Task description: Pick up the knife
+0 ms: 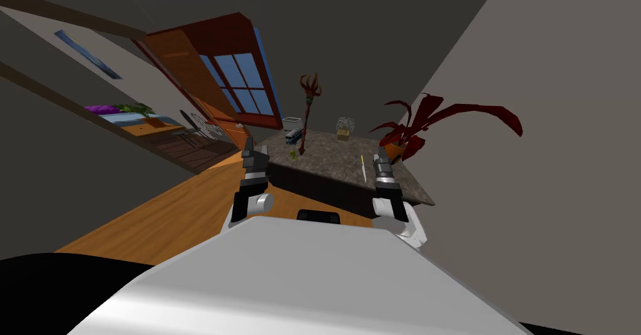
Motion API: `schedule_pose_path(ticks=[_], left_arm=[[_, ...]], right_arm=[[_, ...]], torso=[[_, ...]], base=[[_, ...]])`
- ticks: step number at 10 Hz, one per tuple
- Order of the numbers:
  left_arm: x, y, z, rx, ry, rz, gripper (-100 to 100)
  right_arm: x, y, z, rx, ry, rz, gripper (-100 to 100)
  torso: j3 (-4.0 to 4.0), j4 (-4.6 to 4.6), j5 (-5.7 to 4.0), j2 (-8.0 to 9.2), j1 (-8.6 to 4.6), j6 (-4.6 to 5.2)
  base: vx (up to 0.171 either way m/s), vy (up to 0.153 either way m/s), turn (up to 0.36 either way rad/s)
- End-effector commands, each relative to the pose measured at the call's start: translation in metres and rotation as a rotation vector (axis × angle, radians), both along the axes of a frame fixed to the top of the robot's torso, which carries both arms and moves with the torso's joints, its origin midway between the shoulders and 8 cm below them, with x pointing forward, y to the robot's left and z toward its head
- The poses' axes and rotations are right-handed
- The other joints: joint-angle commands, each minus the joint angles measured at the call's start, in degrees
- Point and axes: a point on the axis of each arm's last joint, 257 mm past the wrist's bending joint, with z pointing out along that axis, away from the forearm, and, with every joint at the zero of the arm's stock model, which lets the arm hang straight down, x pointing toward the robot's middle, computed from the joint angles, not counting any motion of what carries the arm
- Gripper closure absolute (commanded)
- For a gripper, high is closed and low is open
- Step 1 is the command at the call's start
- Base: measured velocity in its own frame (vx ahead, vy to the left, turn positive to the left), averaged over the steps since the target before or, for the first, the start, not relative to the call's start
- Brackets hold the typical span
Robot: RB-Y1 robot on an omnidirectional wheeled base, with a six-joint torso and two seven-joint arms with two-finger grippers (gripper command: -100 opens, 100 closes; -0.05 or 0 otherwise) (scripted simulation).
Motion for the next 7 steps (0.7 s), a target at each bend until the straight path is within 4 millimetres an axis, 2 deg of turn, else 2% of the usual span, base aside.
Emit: schedule_pose_path(ticks=[1,2,3,4,5,6,7], left_arm=[[0.0,0.0,0.0,0.0,0.0,0.0,0],[0.0,0.0,0.0,0.0,0.0,0.0,0],[0.0,0.0,0.0,0.0,0.0,0.0,0],[0.0,0.0,0.0,0.0,0.0,0.0,0],[0.0,0.0,0.0,0.0,0.0,0.0,0],[0.0,0.0,0.0,0.0,0.0,0.0,0],[0.0,0.0,0.0,0.0,0.0,0.0,0]], right_arm=[[0.018,-0.012,-0.009,0.002,0.046,0.004,-100],[0.023,-0.01,-0.001,0.001,0.028,0.011,-100],[0.036,-0.021,-0.009,0.006,0.066,0.007,-100],[0.039,-0.018,-0.002,0.006,0.051,0.013,-100],[0.053,-0.031,-0.007,0.014,0.086,0.005,-100],[0.055,-0.029,-0.002,0.014,0.075,0.009,-100],[0.069,-0.045,-0.01,0.027,0.115,-0.004,-100]], torso=[[0.0,0.0,0.0,0.0,0.0,0.0],[0.02,0.0,0.01,0.03,0.08,0.0],[0.04,0.02,0.01,0.07,0.01,0.02],[0.02,0.01,0.0,0.02,0.01,0.01],[0.01,0.0,-0.01,0.01,-0.05,0.02],[0.0,0.0,0.0,-0.01,0.0,0.01],[0.0,0.0,0.0,0.0,-0.04,0.03]], base=[[-0.024,0.132,0.108],[-0.026,0.104,0.033],[-0.009,0.109,0.059],[-0.003,0.086,0.039],[-0.004,0.109,0.071],[-0.001,0.094,0.043],[-0.019,0.085,0.098]])
